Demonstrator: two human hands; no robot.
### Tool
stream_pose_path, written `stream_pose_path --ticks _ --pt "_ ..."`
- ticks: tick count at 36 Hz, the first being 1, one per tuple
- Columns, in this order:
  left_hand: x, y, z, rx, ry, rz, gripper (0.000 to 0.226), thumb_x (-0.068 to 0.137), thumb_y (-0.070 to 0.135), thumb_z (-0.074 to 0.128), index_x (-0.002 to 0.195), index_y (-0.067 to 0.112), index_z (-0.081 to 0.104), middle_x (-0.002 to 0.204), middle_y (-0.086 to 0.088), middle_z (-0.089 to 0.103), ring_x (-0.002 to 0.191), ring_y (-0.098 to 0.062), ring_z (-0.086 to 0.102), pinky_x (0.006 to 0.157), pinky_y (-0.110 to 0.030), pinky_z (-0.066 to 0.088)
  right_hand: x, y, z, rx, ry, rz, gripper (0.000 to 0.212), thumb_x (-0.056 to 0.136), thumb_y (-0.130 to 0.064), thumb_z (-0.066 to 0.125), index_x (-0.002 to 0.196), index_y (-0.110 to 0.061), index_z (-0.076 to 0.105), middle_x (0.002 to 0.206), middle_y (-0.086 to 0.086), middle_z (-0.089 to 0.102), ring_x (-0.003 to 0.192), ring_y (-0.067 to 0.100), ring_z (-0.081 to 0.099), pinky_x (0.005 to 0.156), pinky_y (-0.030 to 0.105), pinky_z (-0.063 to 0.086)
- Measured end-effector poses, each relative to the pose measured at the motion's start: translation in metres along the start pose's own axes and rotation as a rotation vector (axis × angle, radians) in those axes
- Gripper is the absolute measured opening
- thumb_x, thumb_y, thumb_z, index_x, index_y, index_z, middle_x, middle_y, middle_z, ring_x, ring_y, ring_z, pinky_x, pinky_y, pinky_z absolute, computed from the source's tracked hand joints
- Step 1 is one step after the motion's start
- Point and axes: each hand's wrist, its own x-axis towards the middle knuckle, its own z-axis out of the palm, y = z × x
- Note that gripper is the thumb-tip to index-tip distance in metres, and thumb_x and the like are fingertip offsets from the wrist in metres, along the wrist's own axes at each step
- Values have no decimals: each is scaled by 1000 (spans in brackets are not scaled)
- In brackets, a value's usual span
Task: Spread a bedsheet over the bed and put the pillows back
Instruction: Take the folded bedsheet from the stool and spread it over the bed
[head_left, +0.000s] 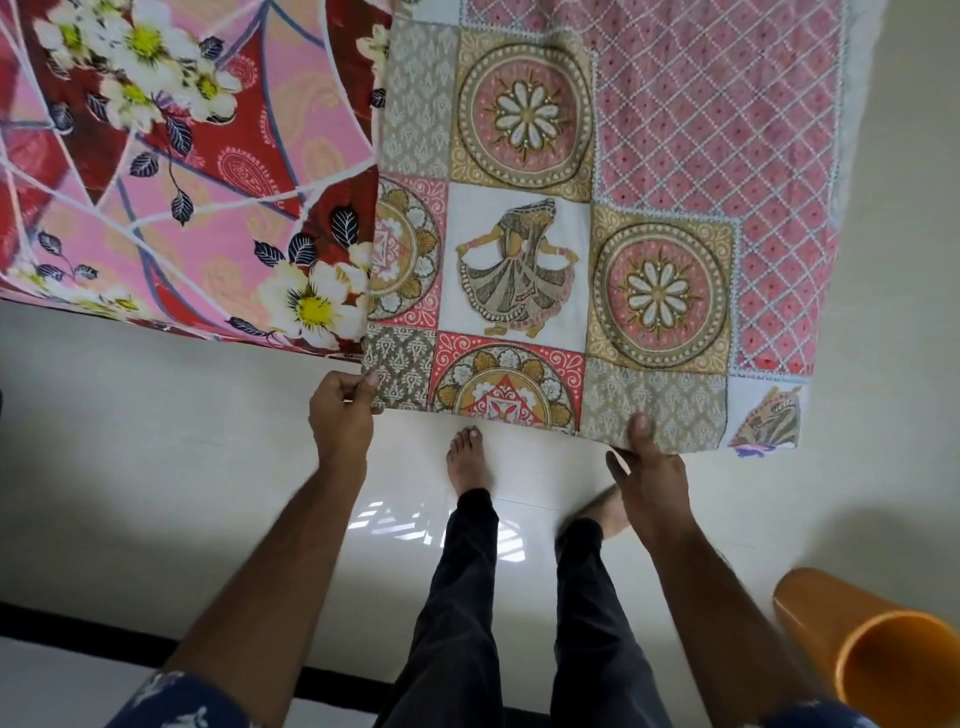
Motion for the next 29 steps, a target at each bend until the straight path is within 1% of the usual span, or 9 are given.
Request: stream_pose_path --ticks 3,8,10,14,17,19,21,24,29 --pt "-4 1 1 21 -34 14 18 95 21 70 86 8 60 78 -3 65 62 -17 66 63 -30 47 0 -5 -7 -19 -5 -13 89 64 -55 81 133 -3 59 109 -13 74 105 9 70 89 29 58" --pt "-2 -1 1 85 -26 21 16 94 16 70 93 3 62 87 -7 67 63 -20 67 72 -35 52 6 -4 -12 -100 -15 -14 97 38 -73 91 110 -11 69 111 -9 76 108 13 71 83 27 58" --pt "2 -4 1 122 17 19 14 93 18 71 90 8 62 87 -7 68 72 -31 69 77 -41 54 8 -4 -9 -91 -61 41 82 54 -64 90 111 -9 68 111 -9 76 113 17 69 88 32 56" --pt "5 -3 4 211 107 -1 13 92 25 70 89 16 62 88 -3 67 95 -36 66 87 -47 53 10 -4 -5 21 -131 172 23 95 -31 66 105 -11 73 111 -6 74 114 23 65 93 36 52" --pt "0 5 9 271 180 -75 12 95 29 67 97 18 64 104 -9 71 108 -35 62 95 -50 49 14 -14 -14 213 -145 218 22 100 -26 61 90 -20 80 98 -5 75 98 18 67 95 37 51" --pt "-4 12 12 282 228 -117 16 96 29 65 104 15 66 112 -12 71 115 -36 60 100 -53 46 21 -25 -30 347 -78 211 15 96 -32 65 102 -24 75 101 -2 74 100 18 67 98 37 50" --pt "-6 15 14 278 272 -144 19 97 27 63 110 13 65 116 -14 70 118 -36 58 105 -55 43 28 -38 -49 432 -1 186 25 93 -37 68 116 -27 68 105 -3 70 103 17 65 95 36 51" --pt "-15 18 17 278 331 -156 19 98 27 60 112 14 64 118 -14 69 120 -34 57 108 -58 38 39 -59 -80 456 76 132 25 94 -37 68 115 -24 66 104 -4 70 106 16 64 91 33 51" --pt "-28 24 18 244 388 -136 21 98 28 59 112 15 64 120 -16 68 117 -37 60 109 -55 39 43 -69 -116 313 99 77 14 102 -27 59 108 -17 68 84 -6 76 92 12 67 84 30 54"
